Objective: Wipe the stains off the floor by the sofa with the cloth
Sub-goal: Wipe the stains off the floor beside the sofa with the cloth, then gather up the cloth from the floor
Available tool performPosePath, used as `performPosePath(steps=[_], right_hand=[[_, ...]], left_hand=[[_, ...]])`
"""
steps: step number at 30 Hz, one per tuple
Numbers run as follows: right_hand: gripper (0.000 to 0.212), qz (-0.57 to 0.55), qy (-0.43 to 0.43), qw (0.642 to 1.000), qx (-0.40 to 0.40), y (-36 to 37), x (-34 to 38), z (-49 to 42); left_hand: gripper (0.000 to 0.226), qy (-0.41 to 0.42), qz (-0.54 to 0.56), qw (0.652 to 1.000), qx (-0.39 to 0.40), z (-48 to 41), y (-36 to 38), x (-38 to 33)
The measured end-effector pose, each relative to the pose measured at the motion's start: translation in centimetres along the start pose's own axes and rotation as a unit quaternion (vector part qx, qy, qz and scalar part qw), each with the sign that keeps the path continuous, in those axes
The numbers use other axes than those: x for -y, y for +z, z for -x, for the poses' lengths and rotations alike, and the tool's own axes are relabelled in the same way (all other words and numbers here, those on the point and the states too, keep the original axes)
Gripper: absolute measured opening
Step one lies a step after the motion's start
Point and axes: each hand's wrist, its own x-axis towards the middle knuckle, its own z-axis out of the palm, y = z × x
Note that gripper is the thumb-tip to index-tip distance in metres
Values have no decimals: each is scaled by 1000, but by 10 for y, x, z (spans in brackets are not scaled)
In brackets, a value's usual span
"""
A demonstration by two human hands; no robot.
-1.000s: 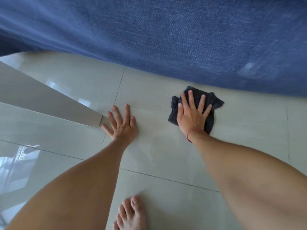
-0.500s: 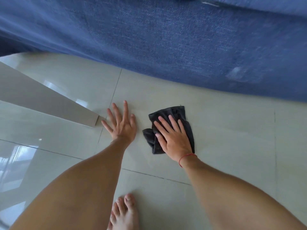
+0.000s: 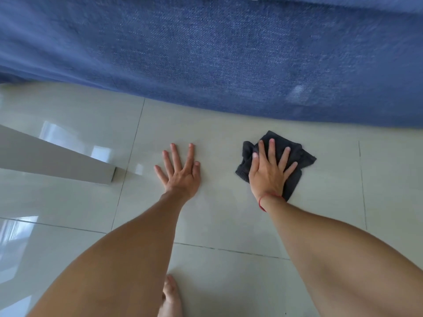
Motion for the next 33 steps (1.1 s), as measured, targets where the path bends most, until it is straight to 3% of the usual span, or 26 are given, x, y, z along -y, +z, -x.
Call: performPosePath(steps=[4,6,8,12,13,16,19,24,28,31,33], right_hand=[[47,43,-185,981,43,10,34,9],[47,36,-204,977,59,14,43,20],[48,6,-176,982,62,13,45,21],[48,-73,-95,993,-17,-7,37,13],[50,-77,-66,994,-42,-12,34,13],[62,-104,73,991,-47,-25,22,13],[72,-106,188,976,10,-31,21,13],[62,-112,131,978,116,-35,20,6],[41,-139,60,984,94,-35,25,9],[43,-220,131,963,86,-35,28,8],[50,-264,195,936,124,-34,28,7]], left_hand=[[54,3,-2,1000,13,-2,-2,-1],[55,2,0,999,39,-1,-8,-2],[56,3,16,999,29,1,-14,-3],[50,-12,61,985,-160,10,-24,-19],[51,-40,76,982,-170,11,-27,-27],[75,-130,82,986,-70,14,-29,-54],[77,-118,87,989,-13,15,-26,-73],[47,-53,150,987,9,10,-22,-76],[34,-95,281,954,37,8,-21,-72],[32,-132,328,933,64,6,-24,-71],[30,-140,324,931,89,9,-22,-68]])
